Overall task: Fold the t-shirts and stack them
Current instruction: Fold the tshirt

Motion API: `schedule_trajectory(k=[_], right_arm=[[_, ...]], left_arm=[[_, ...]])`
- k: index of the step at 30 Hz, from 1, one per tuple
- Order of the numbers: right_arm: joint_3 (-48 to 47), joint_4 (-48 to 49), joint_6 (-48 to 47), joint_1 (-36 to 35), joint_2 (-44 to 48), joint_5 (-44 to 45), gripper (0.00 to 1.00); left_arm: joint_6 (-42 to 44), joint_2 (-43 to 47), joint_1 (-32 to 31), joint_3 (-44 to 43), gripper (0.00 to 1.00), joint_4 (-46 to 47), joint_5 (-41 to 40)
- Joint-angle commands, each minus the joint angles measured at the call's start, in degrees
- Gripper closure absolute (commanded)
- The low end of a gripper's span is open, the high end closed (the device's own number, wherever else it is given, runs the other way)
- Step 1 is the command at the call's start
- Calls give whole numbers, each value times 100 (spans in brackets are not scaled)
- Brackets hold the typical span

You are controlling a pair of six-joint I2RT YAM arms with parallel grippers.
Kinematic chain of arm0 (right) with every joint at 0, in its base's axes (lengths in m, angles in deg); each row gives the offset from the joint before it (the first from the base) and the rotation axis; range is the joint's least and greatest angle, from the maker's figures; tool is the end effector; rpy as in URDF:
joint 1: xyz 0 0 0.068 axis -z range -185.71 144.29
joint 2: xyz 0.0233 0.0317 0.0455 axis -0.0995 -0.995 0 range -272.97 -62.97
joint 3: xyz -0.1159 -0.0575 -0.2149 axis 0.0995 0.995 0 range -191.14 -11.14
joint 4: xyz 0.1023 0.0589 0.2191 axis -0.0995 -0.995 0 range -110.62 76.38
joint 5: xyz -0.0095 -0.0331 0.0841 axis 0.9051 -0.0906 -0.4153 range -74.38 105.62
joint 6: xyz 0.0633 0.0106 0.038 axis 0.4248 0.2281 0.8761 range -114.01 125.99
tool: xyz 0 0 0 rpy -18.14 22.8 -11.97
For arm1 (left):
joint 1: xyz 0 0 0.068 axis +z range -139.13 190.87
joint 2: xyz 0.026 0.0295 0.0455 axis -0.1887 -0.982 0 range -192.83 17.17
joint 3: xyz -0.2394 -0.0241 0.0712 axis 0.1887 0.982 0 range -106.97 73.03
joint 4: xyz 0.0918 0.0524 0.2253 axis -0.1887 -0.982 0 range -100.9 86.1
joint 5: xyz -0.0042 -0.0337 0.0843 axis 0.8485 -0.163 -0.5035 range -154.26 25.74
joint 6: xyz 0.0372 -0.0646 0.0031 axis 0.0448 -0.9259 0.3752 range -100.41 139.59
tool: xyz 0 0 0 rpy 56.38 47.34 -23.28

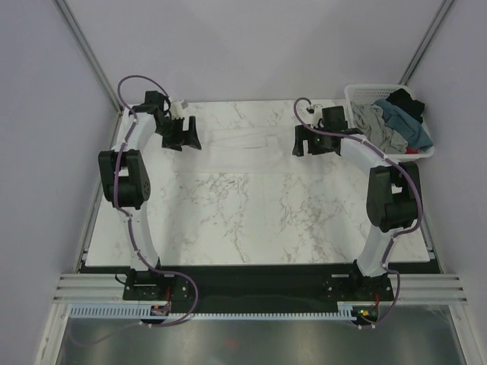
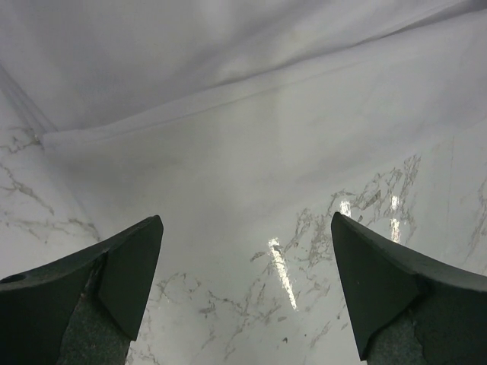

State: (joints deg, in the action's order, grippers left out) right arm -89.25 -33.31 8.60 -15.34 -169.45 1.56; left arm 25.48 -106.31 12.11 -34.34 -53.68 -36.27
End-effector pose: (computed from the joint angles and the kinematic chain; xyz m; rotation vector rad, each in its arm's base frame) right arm 0.4023 0.0837 0.1874 -0.2614 2.3993 0.3942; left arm 0.4455 -0.0199 0.1902 0.2466 2.6208 -0.6189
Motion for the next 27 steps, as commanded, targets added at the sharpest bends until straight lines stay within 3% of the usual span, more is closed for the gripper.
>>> schedule_trajectory(k=[1,13,27], right_arm=[[-494,324,178,-4,-381,-211,8],[-1391,430,310,-4,-1806,0,9],[-2770,465,240,-39,-2922,194,8]], left_arm=[[157,-369,-53,-337,0,12,146],[466,-1003,-405,-522,1,-58,-759],[272,429,-563,2034,4,144,-1472]])
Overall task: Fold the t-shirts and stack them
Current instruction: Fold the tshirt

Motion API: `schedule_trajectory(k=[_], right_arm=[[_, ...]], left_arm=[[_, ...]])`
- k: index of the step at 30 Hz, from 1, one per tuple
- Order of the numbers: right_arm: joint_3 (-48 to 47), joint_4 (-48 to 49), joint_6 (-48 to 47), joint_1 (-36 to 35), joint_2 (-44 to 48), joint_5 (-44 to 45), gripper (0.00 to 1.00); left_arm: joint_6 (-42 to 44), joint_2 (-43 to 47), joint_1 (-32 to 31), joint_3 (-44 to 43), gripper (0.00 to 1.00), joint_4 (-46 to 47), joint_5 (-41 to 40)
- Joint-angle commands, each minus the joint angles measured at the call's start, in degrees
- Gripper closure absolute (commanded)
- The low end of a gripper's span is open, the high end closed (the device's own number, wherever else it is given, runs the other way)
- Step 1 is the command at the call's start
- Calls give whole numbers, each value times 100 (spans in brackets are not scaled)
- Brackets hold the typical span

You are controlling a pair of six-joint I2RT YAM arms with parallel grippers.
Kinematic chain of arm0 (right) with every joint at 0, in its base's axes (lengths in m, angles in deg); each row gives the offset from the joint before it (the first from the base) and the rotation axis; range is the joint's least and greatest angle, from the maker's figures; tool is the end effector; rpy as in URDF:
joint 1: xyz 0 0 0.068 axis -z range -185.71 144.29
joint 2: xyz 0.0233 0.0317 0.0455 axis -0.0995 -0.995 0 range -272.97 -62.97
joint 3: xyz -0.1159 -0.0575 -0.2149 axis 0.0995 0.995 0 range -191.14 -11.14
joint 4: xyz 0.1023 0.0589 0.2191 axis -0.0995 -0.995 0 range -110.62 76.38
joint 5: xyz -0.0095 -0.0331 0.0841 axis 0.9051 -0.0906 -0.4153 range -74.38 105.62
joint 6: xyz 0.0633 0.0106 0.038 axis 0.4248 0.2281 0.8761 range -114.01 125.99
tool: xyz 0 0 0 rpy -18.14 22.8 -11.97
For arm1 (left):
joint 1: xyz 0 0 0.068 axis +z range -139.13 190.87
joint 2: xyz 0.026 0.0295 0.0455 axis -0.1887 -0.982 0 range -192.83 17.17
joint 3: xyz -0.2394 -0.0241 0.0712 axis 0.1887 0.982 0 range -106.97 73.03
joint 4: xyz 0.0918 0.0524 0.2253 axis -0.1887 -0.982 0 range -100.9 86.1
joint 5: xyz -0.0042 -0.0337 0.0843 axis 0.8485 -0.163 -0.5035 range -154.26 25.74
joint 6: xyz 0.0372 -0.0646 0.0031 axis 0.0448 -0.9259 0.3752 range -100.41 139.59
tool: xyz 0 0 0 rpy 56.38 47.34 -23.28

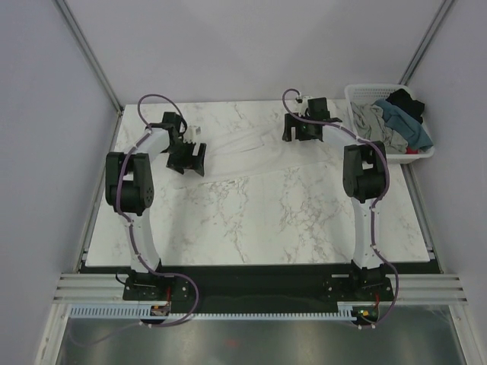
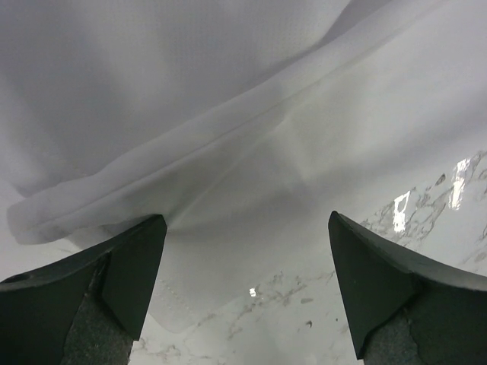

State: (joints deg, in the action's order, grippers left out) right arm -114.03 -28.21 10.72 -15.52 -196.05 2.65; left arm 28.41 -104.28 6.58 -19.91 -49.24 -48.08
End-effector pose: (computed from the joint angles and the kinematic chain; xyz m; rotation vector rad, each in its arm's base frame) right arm 0.5010 0.1009 0.1301 -0.2161 2.3506 0.3903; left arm 0.4127 -0.0486 0.1328 0.3792 2.7999 -0.3853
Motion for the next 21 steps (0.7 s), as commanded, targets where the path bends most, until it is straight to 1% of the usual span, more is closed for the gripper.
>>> schedule_trajectory(k=[1,2,7,10,13,16,19,20,21], right_arm=[[-336,-35,28,-48,-280,76,8],[-380,-35,36,-65,-298,93,8],[-784,18,98,-197,-465,-48,8],[-1136,88,98,-294,-614,-56,8],[-1391,114,-25,-373,-571,-12,8],[-1366,79,-77,-373,-238,75,8],[-1015,26,88,-312,342,85,8],[-744,9,176,-303,657,58,8],[-585,0,255,-277,808,49,8]], left_arm=[[-29,462,-19,724,4,-291,-300],[-47,560,-36,986,4,-256,-283],[-73,1157,-229,1699,4,-221,-256],[-73,1334,-414,1850,4,-221,-256],[-73,1624,-581,1807,4,-221,-256],[-73,1914,-608,1614,4,-221,-256],[-73,2160,-608,1342,4,-177,-256],[214,2204,-608,1271,1,-403,-709],[251,2196,-599,1227,1,-397,-757]])
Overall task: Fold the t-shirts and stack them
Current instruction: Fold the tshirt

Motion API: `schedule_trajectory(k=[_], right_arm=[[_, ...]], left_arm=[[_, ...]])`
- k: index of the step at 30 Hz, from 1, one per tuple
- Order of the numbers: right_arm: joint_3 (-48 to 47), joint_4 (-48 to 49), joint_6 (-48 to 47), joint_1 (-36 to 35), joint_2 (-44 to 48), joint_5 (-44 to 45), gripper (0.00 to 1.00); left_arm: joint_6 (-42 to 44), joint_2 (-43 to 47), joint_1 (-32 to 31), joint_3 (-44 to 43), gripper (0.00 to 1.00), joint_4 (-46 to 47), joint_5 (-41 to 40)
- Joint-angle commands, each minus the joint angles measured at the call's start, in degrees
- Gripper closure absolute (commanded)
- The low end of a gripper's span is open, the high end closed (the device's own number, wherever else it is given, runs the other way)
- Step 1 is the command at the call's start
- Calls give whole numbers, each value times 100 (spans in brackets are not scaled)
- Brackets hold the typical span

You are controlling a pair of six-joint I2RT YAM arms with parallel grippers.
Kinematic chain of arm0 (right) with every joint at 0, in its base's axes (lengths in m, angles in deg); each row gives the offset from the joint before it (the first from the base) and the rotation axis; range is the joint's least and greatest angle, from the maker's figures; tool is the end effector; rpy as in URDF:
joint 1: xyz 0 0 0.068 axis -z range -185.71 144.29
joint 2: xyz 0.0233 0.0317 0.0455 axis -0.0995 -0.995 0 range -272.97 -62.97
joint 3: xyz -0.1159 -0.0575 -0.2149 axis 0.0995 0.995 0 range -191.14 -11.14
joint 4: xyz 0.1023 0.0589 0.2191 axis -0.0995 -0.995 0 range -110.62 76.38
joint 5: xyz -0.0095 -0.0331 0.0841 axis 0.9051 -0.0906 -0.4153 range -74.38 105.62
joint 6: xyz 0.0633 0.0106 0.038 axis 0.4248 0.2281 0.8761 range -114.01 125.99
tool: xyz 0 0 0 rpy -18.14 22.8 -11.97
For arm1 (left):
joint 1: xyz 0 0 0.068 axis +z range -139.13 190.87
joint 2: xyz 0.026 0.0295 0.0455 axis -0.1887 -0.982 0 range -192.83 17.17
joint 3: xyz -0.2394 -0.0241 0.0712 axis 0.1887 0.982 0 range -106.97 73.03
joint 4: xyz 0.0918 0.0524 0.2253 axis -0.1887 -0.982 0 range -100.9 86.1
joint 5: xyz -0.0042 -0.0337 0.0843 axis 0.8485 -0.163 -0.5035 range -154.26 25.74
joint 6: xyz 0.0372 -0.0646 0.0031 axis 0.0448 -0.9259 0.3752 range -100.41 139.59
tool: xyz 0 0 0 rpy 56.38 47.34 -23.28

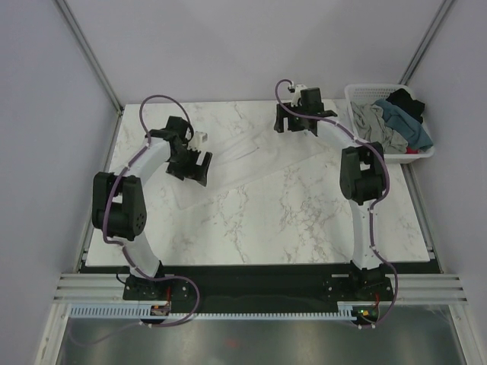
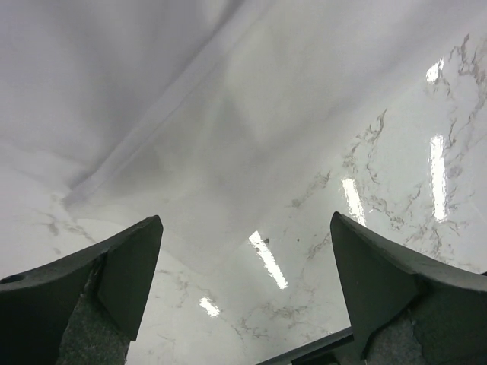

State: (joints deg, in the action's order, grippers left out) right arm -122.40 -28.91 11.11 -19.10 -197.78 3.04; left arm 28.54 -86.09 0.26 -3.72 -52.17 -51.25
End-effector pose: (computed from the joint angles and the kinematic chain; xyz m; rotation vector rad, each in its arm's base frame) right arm 0.5138 0.1363 0.1625 -0.2819 2.2453 0.4199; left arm 0.3362 -0.0774 0.1685 0.5291 2.8124 -0.3317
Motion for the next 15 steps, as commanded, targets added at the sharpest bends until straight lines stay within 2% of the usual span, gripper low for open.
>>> schedule_trajectory(k=[1,5,11,15], right_arm=[[411,70,313,108,1130,-34,8],[1402,105,884,161,1710,-437,8],[2633,315,1640,371,2037,-825,8],[2987,378,1694,521,2002,-817,8]], left_arm=[[282,351,33,-506,0,-60,-536],[405,-114,94,-858,1,107,-704],[546,-1063,112,-1693,3,222,-809],[634,-1494,121,-2106,4,222,-950]])
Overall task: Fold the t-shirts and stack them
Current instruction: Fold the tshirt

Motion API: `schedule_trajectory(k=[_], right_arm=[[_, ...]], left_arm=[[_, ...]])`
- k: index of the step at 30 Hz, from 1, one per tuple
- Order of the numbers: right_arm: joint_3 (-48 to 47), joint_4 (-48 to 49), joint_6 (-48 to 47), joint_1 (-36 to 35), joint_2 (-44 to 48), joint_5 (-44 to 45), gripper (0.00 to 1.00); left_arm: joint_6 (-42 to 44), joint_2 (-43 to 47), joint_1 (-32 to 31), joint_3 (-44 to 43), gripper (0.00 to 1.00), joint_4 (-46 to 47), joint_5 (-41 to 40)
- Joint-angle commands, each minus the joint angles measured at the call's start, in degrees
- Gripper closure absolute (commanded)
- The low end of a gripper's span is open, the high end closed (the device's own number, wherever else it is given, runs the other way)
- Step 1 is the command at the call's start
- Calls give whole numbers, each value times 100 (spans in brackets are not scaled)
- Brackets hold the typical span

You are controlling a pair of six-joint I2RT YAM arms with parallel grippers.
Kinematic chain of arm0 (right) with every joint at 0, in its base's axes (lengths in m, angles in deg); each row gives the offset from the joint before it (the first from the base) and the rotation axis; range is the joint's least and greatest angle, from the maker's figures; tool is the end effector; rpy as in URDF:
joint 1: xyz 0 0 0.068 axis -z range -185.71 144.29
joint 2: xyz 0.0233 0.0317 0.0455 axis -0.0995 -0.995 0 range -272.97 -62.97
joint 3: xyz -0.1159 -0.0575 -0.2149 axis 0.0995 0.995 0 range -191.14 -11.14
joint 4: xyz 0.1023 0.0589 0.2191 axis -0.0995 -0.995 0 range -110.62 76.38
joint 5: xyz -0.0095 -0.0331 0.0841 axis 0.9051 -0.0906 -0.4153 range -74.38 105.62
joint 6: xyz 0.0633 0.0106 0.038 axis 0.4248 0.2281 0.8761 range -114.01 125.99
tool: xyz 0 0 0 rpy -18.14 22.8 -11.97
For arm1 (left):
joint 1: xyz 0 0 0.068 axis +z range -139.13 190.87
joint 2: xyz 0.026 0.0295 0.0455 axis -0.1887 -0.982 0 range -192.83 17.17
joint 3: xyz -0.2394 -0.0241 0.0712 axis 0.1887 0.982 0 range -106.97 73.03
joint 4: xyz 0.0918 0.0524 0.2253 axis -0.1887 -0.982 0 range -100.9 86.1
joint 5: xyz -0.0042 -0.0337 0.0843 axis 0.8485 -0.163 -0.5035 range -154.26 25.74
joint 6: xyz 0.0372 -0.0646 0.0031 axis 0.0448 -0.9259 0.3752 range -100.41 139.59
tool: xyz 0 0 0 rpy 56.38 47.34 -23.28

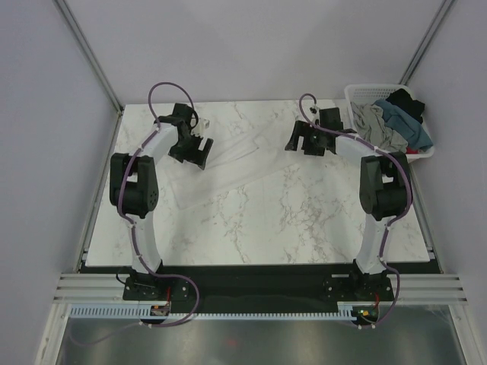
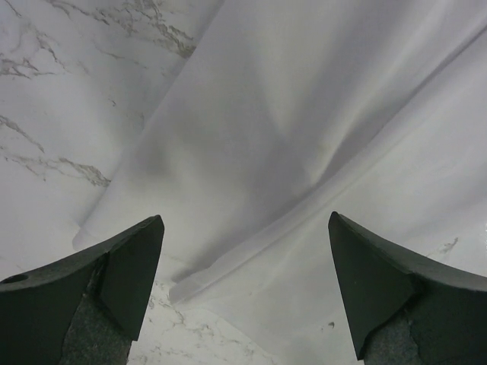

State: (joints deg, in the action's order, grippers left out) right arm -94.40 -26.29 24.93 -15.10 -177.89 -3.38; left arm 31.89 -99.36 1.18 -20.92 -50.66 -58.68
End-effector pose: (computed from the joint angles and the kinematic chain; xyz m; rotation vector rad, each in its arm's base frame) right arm 0.4362 0.0928 0.1688 0.0308 2.3784 0.6297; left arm 0.4057 -0.0756 0.1684 0.5538 2.7207 -0.1237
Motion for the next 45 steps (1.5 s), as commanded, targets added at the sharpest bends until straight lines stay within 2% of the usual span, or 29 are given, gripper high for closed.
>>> schedule_trajectory(k=[1,7,12,20,24,30,37,45], right_arm=[[214,133,303,165,-22,-148,8],[118,212,216,227,-391,-77,8],[-321,247,154,227,-865,-68,8],[-1182,256,145,209,-1498,20,9],[-1640,273,145,192,-1780,63,9],[-2290,361,180,78,-2263,64,9],[-2984,511,295,-98,-2703,11,10],[-2898,476,216,-160,-2493,90,10]], left_arm=[[300,-220,29,-491,4,62,-233],[335,-563,29,-589,4,1,-242],[247,-818,29,-493,6,-201,-260],[89,-415,20,148,7,-237,-119],[-8,-37,-41,753,8,-263,12],[-34,490,-515,1510,8,-263,66],[-52,772,-1552,1907,8,-115,-4],[-87,1044,-1597,1504,7,-114,-66]])
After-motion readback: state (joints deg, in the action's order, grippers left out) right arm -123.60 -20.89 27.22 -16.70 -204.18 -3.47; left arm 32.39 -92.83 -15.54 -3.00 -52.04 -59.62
